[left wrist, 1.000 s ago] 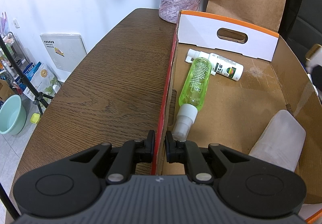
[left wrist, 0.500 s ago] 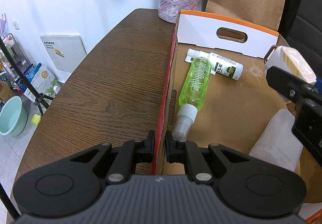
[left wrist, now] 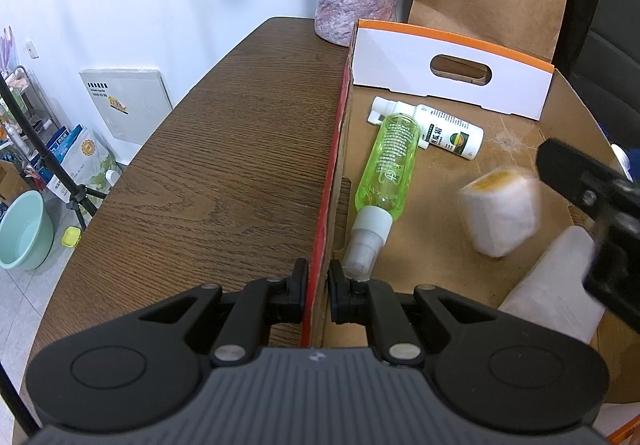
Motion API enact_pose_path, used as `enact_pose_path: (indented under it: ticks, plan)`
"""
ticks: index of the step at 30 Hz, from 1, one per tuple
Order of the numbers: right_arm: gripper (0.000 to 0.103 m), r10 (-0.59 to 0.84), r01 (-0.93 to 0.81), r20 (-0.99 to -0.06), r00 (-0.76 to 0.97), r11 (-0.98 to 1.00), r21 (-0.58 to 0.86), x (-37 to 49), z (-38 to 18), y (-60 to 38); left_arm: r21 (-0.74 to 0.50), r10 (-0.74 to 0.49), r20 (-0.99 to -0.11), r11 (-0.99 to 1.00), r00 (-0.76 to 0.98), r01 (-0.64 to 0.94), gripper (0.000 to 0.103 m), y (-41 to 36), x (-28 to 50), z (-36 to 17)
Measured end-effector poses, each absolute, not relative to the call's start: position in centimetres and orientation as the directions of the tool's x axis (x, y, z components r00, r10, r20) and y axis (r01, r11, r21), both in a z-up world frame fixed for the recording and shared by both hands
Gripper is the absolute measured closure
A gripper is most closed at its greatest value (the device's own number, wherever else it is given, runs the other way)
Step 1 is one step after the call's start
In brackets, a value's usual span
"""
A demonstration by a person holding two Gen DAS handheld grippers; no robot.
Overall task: Organize rigid objects
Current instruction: 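Carry the plug adapter with the right tool into the orange box, release, then move the right tool back to the white tape roll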
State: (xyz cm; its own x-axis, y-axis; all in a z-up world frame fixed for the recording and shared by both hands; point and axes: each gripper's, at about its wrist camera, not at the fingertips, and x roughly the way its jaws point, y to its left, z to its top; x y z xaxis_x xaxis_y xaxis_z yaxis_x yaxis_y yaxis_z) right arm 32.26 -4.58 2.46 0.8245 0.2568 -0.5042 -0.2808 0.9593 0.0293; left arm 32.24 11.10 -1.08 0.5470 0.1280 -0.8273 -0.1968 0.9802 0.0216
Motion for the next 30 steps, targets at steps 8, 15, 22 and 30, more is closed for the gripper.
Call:
enact_pose_path:
  ticks: [8,15,22,30]
  plan:
    - [0.0,0.223,-0.238,-0.496,0.839,0.971,0.035,32.5,2.7,-5.6,0.022,0.128,-0.827,0.98,0.547,-0.196,0.092,11.1,32.2,-1.1]
    - [0.0,0.222,-0.238,-0.499,0.838,0.971,0.032,32.5,2.6,-5.5,0.021,0.128,-0.827,0.98,0.547,-0.197,0.092,11.1,32.2,-1.1]
    - [0.0,0.227,-0.24,-0.487,0.844,0.97,0.035,32.3,3.1,-6.0,0.022,0.128,-0.827,0.98,0.547,-0.196,0.092,11.1,32.2,-1.1]
    - [0.0,0.177,-0.161,-0.464,0.868,0.984,0.075,32.5,4.1,-10.9,0.021,0.127,-0.828,0.98,0.547,-0.196,0.092,11.1,32.3,-1.1]
